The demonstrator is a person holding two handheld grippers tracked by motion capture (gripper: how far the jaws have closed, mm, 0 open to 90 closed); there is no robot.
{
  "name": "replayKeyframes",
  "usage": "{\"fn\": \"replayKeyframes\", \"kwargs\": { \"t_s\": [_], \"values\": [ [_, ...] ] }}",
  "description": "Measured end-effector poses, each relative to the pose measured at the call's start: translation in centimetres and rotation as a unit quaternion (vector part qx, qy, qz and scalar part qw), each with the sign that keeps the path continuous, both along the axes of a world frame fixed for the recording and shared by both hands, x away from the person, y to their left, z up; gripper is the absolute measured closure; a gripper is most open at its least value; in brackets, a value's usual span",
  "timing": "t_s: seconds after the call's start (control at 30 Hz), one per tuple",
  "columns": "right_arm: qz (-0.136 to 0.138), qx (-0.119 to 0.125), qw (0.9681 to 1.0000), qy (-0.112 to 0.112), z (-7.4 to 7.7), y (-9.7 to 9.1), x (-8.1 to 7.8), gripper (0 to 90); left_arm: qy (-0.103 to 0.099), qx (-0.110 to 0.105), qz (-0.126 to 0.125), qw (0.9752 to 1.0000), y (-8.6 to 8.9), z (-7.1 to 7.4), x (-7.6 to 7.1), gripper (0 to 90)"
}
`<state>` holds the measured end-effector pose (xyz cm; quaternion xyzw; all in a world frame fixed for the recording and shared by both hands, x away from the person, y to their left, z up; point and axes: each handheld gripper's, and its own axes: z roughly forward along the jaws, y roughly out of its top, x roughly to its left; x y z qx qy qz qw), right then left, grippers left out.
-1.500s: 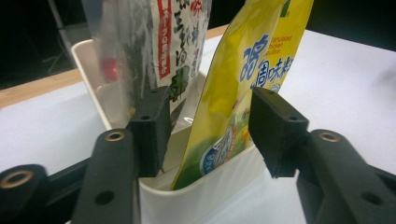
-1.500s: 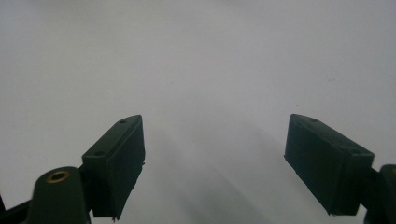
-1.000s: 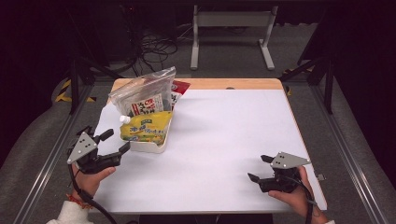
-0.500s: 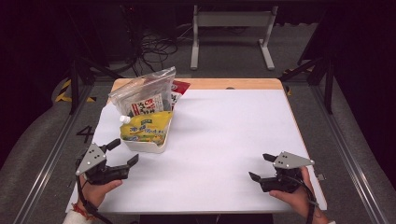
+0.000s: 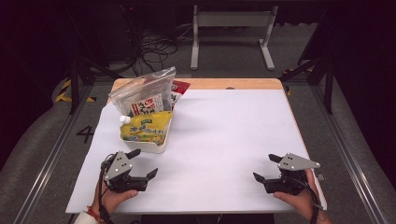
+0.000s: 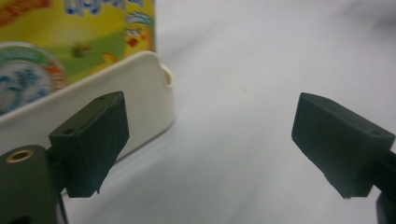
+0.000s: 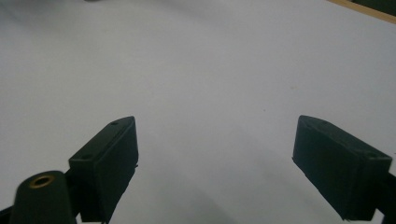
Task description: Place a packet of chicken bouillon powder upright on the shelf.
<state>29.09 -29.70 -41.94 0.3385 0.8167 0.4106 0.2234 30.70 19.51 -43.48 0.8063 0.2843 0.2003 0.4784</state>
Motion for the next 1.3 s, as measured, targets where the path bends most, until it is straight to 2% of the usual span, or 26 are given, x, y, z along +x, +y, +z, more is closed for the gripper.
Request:
{"fn": "replayKeyframes", "kwargs": {
  "t_s": [0.23,0.33,0.5,0.53,0.57,0.63,0.97,1.1,1.2,1.3],
  "values": [
    [-0.006,-0.005,1.0000,0.001,-0.3,-0.5,-0.1,12.4,0.021,0.025,-0.044,0.9985,-1.9,-0.9,0.4,7.6],
    [-0.005,-0.018,0.9998,-0.001,-0.6,-0.6,-0.2,11.8,0.024,0.043,-0.057,0.9972,-2.7,-1.2,0.4,7.2],
    [-0.004,-0.035,0.9994,-0.002,-1.1,-0.6,-0.5,10.9,0.039,0.053,-0.072,0.9953,-3.4,-1.7,0.6,6.8],
    [-0.004,-0.037,0.9993,0.000,-1.2,-0.7,-0.5,10.6,0.044,0.061,-0.080,0.9940,-3.8,-1.9,0.7,6.8],
    [-0.004,-0.037,0.9993,0.000,-1.2,-0.7,-0.5,10.6,0.044,0.061,-0.080,0.9940,-3.8,-1.9,0.7,6.8],
    [-0.005,-0.043,0.9990,0.002,-1.6,-0.8,-0.5,10.6,0.046,0.083,-0.089,0.9916,-4.3,-2.3,0.9,6.8],
    [-0.005,-0.042,0.9991,0.003,-2.0,-0.4,-0.6,10.7,0.061,0.091,-0.100,0.9890,-4.3,-2.8,1.3,6.8],
    [-0.004,-0.042,0.9991,0.002,-2.0,0.0,-0.7,11.0,0.064,0.076,-0.097,0.9903,-4.0,-2.6,1.4,6.8],
    [0.014,-0.039,0.9992,0.001,-2.1,0.1,-0.7,13.3,0.054,0.077,-0.090,0.9914,-3.9,-2.5,1.4,7.0],
    [0.013,-0.052,0.9986,0.002,-2.3,0.3,-0.7,13.2,0.058,0.075,-0.087,0.9916,-3.8,-2.5,1.7,7.3]
  ]
}}
